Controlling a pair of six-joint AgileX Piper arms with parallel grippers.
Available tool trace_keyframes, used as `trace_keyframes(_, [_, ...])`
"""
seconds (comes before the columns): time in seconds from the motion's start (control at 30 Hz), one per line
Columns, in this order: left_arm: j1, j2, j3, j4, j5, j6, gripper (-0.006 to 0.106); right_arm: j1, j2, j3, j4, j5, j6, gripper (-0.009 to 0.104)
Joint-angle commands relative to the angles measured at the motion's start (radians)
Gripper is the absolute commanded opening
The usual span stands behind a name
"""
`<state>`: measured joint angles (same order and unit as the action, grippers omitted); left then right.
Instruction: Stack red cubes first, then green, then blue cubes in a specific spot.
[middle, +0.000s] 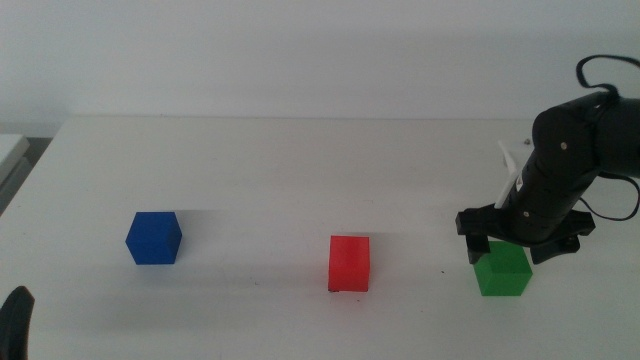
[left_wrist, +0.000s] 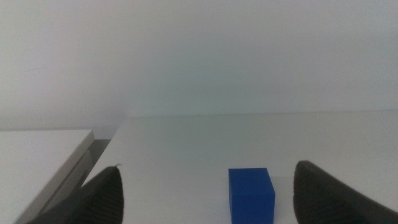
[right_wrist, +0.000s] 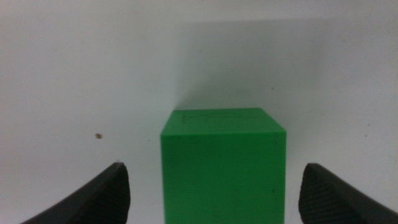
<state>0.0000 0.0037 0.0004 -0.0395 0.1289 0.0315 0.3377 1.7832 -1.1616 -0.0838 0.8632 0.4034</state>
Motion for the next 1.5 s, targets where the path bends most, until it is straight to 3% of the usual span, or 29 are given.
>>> trace_keyframes(0.0, [0.000, -0.004, 0.000, -0.001, -0.012, -0.006, 0.094, -0.010, 0.014, 0.004, -0.022, -0.007, 0.000, 0.093])
trace_keyframes(0.2, [0.000, -0.004, 0.000, -0.001, -0.012, -0.006, 0.094, -0.010, 0.049, 0.004, -0.018, -0.029, 0.000, 0.091])
trace_keyframes(0.33, [0.000, -0.004, 0.000, -0.001, -0.012, -0.006, 0.094, -0.010, 0.067, 0.004, -0.010, -0.025, 0.000, 0.081])
trace_keyframes(0.53, [0.000, -0.004, 0.000, -0.001, -0.012, -0.006, 0.094, -0.012, 0.067, 0.004, -0.010, -0.024, 0.026, 0.032])
trace_keyframes(0.63, [0.000, -0.004, 0.000, -0.001, -0.012, -0.004, 0.094, -0.018, 0.064, 0.004, -0.002, -0.010, 0.034, 0.019])
trace_keyframes(0.73, [0.000, -0.004, 0.000, -0.001, -0.012, -0.004, 0.094, -0.010, 0.022, -0.029, -0.015, 0.097, 0.058, 0.018])
trace_keyframes(0.87, [0.000, -0.004, 0.000, -0.001, -0.012, -0.006, 0.094, 0.054, -0.072, -0.164, -0.095, 0.292, 0.149, 0.018])
trace_keyframes(0.93, [0.000, -0.004, 0.000, -0.001, -0.012, -0.006, 0.094, 0.089, -0.093, -0.252, -0.101, 0.358, 0.174, 0.018])
trace_keyframes(1.1, [0.000, -0.004, 0.000, -0.001, -0.012, -0.006, 0.094, 0.174, -0.095, -0.407, -0.119, 0.358, 0.248, 0.019])
trace_keyframes(1.47, [0.000, -0.004, 0.000, -0.001, -0.012, -0.006, 0.094, 0.317, -0.008, -0.501, -0.117, 0.358, 0.349, 0.019])
